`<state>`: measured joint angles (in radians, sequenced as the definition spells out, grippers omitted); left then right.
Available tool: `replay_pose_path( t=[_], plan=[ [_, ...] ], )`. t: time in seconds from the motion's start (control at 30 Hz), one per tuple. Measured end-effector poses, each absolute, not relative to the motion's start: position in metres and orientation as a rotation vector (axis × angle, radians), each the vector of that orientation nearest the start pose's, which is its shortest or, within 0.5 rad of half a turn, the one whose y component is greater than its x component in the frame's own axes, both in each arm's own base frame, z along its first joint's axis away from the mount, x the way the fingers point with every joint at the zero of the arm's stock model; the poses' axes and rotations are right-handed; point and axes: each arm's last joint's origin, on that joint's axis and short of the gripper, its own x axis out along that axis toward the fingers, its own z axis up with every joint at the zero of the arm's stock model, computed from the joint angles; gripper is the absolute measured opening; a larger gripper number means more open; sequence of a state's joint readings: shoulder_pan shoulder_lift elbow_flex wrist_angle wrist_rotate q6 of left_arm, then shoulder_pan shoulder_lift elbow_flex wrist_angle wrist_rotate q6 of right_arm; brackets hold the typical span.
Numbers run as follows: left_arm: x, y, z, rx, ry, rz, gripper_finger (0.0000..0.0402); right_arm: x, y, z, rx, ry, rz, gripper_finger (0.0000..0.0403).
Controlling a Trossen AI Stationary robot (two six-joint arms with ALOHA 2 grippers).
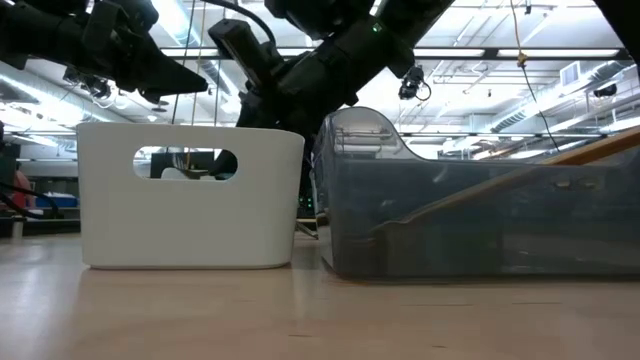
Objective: Sort silverware by color (type)
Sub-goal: Put the blue fork into the white bin
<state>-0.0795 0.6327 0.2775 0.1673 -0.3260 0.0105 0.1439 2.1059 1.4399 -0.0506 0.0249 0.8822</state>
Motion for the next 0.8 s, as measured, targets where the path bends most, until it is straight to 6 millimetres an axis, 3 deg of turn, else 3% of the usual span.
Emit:
replay_pose_path(
  t=[0.8],
  plan=[
    [0.1514,-0.0028,0.2129,0.049,0.186,0.245,0.0071,0.4542,0.0616,0.1681,0.797,0.661,-0.225,0.0012]
  ],
)
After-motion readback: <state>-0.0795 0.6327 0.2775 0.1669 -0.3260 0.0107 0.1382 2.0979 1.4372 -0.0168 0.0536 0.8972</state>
